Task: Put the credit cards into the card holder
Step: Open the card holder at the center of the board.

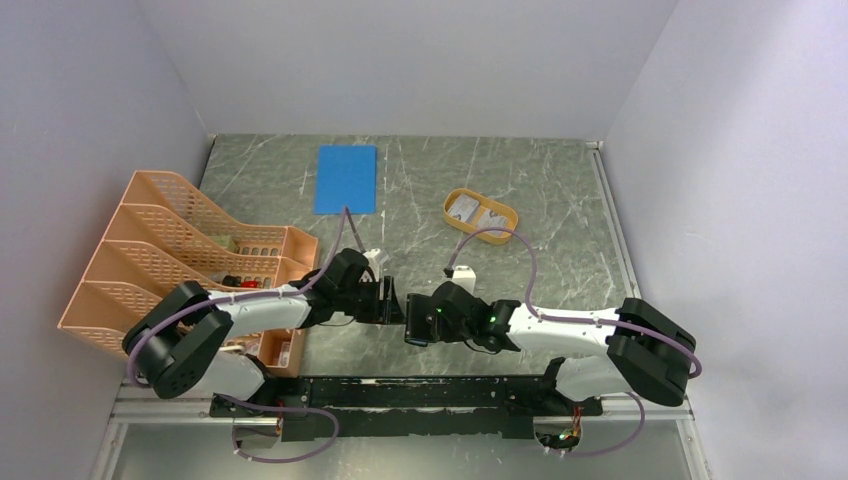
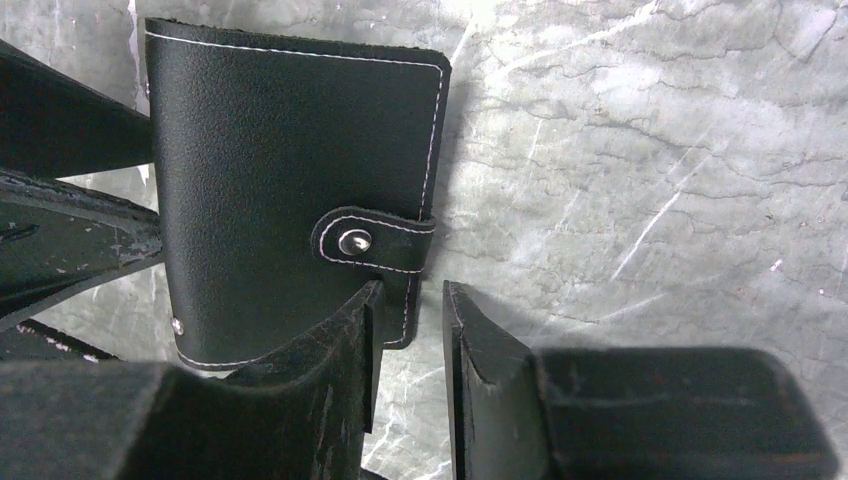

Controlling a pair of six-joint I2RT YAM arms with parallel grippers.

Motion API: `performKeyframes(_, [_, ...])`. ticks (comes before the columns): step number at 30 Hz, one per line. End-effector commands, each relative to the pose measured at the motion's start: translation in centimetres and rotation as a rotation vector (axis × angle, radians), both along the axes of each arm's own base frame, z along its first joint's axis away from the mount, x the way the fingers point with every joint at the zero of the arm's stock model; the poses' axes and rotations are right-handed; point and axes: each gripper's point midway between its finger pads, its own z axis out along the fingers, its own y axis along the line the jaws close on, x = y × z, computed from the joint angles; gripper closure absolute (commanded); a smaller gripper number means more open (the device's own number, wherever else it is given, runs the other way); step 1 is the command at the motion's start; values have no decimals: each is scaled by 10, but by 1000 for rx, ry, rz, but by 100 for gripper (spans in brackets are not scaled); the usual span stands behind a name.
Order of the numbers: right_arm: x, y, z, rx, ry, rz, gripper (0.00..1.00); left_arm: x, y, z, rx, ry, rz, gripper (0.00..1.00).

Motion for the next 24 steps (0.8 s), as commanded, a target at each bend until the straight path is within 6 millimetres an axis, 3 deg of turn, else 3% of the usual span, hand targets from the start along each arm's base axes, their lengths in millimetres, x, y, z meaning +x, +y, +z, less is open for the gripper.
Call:
performKeyframes(1, [-9,-36,-25,-150,40,-8,69,-6,-15,10,-88,0,-55,37])
performKeyframes(13, [-8,-37,-27,-150,36,-9,70,10,11,25,-14,-82,100,33])
performKeyframes(17, [-8,-36,-27,-146,36,-7,70,12,4,32,-68,-96,100,30])
performKeyframes(24, [-7,-37,-27,-143,33,-6,70,9,-27,31,-169,-54,-11,32])
